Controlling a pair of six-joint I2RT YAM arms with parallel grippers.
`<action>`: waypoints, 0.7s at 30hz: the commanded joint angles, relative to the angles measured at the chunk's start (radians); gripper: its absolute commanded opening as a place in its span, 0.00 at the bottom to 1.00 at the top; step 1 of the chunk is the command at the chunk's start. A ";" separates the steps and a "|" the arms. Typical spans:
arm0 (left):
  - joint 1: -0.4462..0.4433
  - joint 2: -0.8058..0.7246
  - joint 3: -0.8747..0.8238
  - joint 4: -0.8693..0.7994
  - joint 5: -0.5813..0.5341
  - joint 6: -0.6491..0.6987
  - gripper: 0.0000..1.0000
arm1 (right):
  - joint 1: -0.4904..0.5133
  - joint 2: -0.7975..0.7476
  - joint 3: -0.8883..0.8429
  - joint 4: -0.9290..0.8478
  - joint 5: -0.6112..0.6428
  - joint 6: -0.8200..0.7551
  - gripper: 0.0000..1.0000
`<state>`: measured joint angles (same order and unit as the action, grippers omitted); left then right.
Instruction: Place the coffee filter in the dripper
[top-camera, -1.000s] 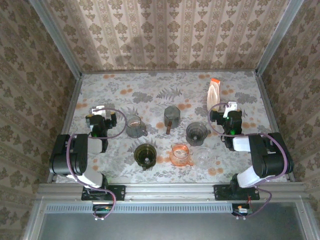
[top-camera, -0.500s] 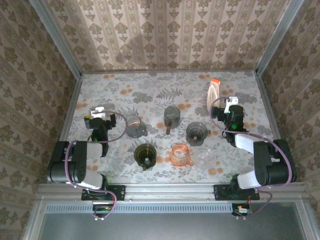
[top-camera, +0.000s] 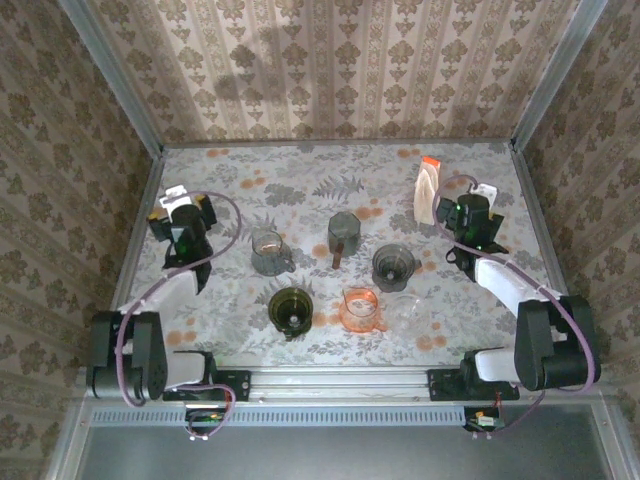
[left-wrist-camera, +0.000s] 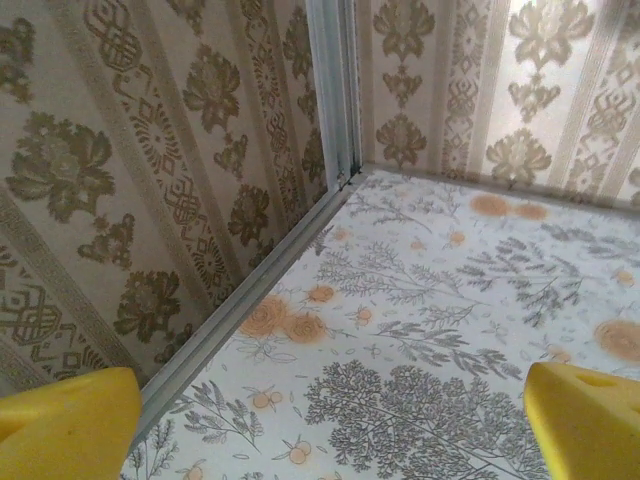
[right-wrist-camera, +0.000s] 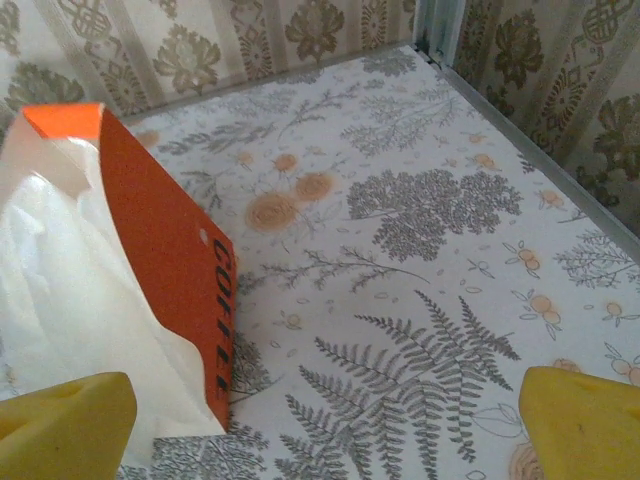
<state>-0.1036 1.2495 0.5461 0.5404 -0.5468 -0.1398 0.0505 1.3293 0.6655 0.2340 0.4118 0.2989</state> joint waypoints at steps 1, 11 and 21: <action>0.005 -0.087 -0.091 -0.006 -0.075 -0.282 1.00 | 0.002 -0.027 0.019 -0.162 0.048 0.219 1.00; 0.094 -0.179 0.057 -0.314 0.227 -0.428 1.00 | 0.001 -0.099 0.015 -0.131 -0.208 0.199 1.00; 0.067 -0.252 0.124 -0.372 0.469 -0.513 1.00 | 0.148 -0.228 0.032 -0.280 -0.296 0.206 1.00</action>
<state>-0.0120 1.0271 0.6064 0.2317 -0.1696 -0.6224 0.1593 1.1591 0.6865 0.0250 0.1532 0.4873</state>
